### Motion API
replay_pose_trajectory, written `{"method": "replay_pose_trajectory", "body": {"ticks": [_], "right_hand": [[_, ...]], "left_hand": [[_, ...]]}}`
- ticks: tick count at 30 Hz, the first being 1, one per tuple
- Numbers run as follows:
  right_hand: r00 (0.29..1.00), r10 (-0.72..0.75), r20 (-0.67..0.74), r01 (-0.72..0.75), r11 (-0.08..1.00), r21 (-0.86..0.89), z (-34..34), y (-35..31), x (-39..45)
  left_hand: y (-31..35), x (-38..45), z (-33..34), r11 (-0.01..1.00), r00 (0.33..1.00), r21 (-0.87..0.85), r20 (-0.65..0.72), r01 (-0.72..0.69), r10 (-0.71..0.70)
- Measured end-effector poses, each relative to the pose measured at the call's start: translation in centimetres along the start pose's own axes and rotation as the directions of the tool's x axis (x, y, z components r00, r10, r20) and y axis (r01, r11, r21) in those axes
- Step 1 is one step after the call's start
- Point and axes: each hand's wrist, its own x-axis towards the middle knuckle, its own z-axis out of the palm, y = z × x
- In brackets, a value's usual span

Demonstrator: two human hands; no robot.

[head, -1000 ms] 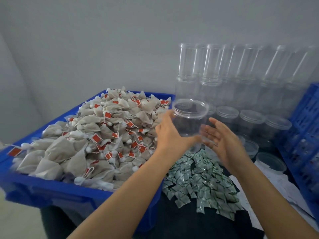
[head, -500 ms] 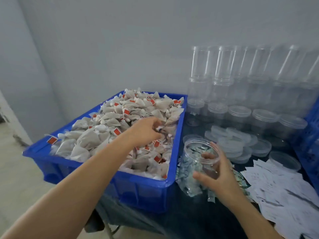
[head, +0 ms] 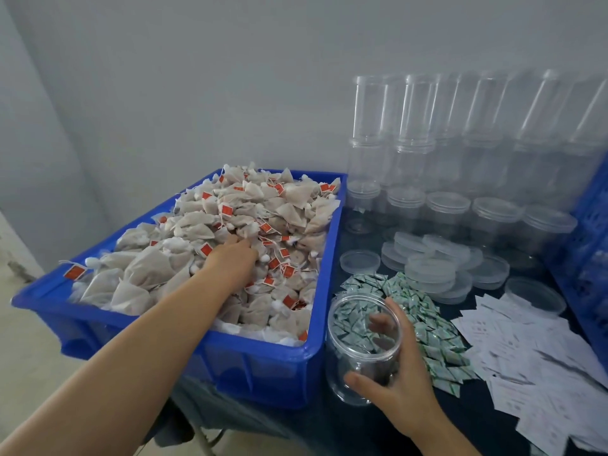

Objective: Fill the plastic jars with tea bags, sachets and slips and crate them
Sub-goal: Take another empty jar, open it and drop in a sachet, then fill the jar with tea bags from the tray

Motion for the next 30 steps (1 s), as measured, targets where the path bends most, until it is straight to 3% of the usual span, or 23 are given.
{"method": "replay_pose_trajectory", "body": {"ticks": [3,6,8,11,15,19,23,30], "right_hand": [[1.0,0.002,-0.002,-0.002,1.0,0.007,0.0,0.2,0.1],[1.0,0.011,0.0,-0.011,1.0,0.019,0.0,0.4,0.1],[1.0,0.017,0.007,-0.017,1.0,0.021,0.0,0.4,0.1],[1.0,0.018,0.011,-0.018,1.0,0.025,0.0,0.4,0.1],[1.0,0.013,0.006,-0.014,1.0,0.024,0.0,0.3,0.1],[1.0,0.005,0.004,-0.005,0.999,0.05,0.0,-0.1,0.1],[1.0,-0.018,0.012,0.017,0.998,0.066,0.0,-0.1,0.0],[1.0,-0.01,0.001,0.01,0.996,0.084,0.0,0.0,0.1]], "left_hand": [[0.3,0.2,-0.4,0.989,0.998,0.15,-0.063,0.013,-0.004],[0.2,0.2,-0.6,0.986,0.992,0.161,-0.125,0.035,-0.015],[0.0,-0.1,-0.7,0.998,0.978,0.046,-0.205,0.047,-0.037],[-0.2,-0.3,-1.4,0.966,0.943,-0.258,-0.327,-0.024,-0.064],[-0.3,-1.3,-4.0,0.802,0.953,-0.581,-0.298,-0.135,-0.056],[1.0,-3.2,-7.8,0.574,0.956,-0.79,-0.292,-0.214,-0.045],[3.8,-5.4,-10.9,0.414,0.955,-0.862,-0.287,-0.292,0.074],[7.6,-7.4,-11.4,0.404,0.921,-0.837,-0.272,-0.369,0.278]]}}
